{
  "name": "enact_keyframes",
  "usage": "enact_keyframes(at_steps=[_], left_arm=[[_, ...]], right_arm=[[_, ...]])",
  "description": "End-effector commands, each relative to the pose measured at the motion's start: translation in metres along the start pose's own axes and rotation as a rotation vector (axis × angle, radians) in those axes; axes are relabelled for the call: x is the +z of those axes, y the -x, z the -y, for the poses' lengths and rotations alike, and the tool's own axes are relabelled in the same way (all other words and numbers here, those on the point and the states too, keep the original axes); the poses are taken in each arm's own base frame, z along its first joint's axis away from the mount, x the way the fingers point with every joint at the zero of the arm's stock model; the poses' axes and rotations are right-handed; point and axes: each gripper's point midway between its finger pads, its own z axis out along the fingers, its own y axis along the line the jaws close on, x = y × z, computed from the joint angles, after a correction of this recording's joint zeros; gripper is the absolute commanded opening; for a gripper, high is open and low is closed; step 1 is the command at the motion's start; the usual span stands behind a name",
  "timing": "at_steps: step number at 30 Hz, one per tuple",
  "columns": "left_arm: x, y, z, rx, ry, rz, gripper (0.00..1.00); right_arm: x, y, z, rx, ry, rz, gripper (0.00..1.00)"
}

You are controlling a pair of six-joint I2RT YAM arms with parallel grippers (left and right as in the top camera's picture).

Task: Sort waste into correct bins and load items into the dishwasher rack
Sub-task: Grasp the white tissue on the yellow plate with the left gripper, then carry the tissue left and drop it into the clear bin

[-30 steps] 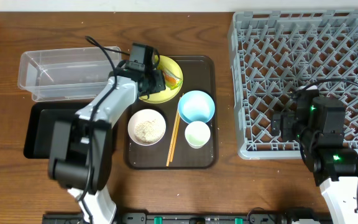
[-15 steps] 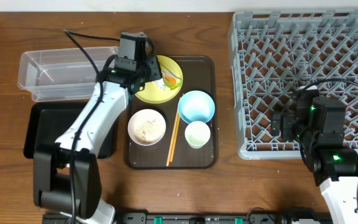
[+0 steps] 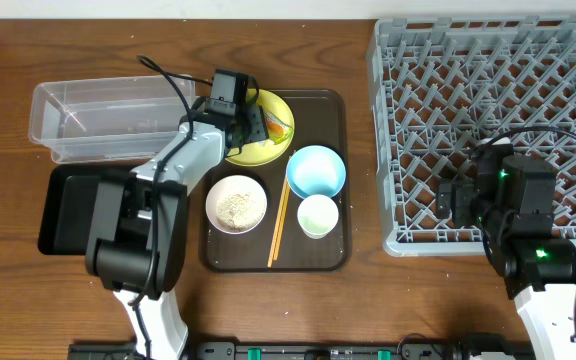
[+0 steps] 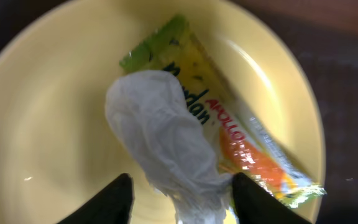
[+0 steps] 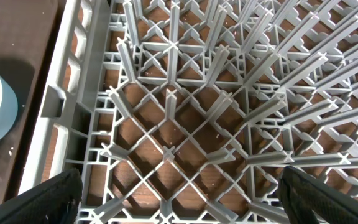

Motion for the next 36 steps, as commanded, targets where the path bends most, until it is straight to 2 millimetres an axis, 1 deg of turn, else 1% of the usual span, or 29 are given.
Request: enact_keyframes(at_steps=[1, 2, 3, 4, 5, 8, 10, 13, 15, 19, 22, 25, 29, 30, 32, 33, 34, 36], left_arm=[[0.002, 0.005, -0.003, 0.006, 0.017, 0.012, 0.36], [0.002, 0.005, -0.003, 0.006, 0.016, 0.013, 0.25], [0.001, 0.006, -0.002, 0.006, 0.013, 0.016, 0.19], [-0.001, 0.007, -0.001, 0.007, 0.009, 0.020, 0.09], [-0.003, 0.009, 0.000, 0.007, 0.007, 0.024, 0.06], [-0.015, 0.014, 0.004, 0.008, -0.001, 0.043, 0.06], [-0.029, 0.018, 0.006, 0.009, -0.006, 0.054, 0.06], [-0.057, 0.025, 0.010, 0.010, -0.014, 0.078, 0.06], [-0.080, 0.032, 0.008, 0.016, -0.004, 0.107, 0.06], [-0.118, 0.055, -0.009, -0.015, 0.051, 0.214, 0.06], [-0.140, 0.075, -0.024, -0.053, 0.057, 0.286, 0.06], [-0.146, 0.086, -0.047, -0.097, 0.082, 0.319, 0.06], [-0.142, 0.092, -0.083, -0.160, 0.133, 0.314, 0.06], [-0.141, 0.092, -0.092, -0.174, 0.145, 0.310, 0.07], [-0.139, 0.092, -0.102, -0.191, 0.160, 0.305, 0.17], [-0.139, 0.092, -0.105, -0.197, 0.164, 0.305, 0.34], [-0.139, 0.092, -0.106, -0.199, 0.165, 0.306, 0.40], [-0.140, 0.093, -0.104, -0.197, 0.151, 0.306, 0.45]], right_arm=[[-0.007, 0.011, -0.001, 0.012, 0.008, 0.029, 0.99], [-0.007, 0.011, -0.001, 0.012, 0.008, 0.029, 0.99], [-0.007, 0.011, -0.001, 0.012, 0.008, 0.030, 0.99], [-0.007, 0.011, -0.001, 0.012, 0.008, 0.030, 0.99], [-0.007, 0.011, -0.001, 0.012, 0.008, 0.029, 0.99], [-0.007, 0.011, -0.001, 0.012, 0.007, 0.029, 0.99], [-0.007, 0.011, -0.001, 0.012, 0.007, 0.029, 0.99], [-0.007, 0.011, -0.001, 0.012, 0.007, 0.029, 0.99], [-0.007, 0.011, -0.001, 0.012, 0.007, 0.030, 0.99], [-0.007, 0.011, -0.001, 0.012, 0.007, 0.030, 0.99], [-0.007, 0.011, -0.001, 0.012, 0.007, 0.030, 0.99], [-0.007, 0.011, -0.001, 0.012, 0.007, 0.030, 0.99], [-0.007, 0.011, -0.001, 0.012, 0.007, 0.030, 0.99], [-0.007, 0.011, -0.001, 0.012, 0.007, 0.030, 0.99], [-0.007, 0.011, -0.001, 0.012, 0.007, 0.030, 0.99], [-0.007, 0.011, -0.001, 0.012, 0.008, 0.030, 0.99], [-0.007, 0.011, -0.001, 0.012, 0.007, 0.029, 0.99], [-0.007, 0.011, -0.001, 0.012, 0.007, 0.030, 0.99]])
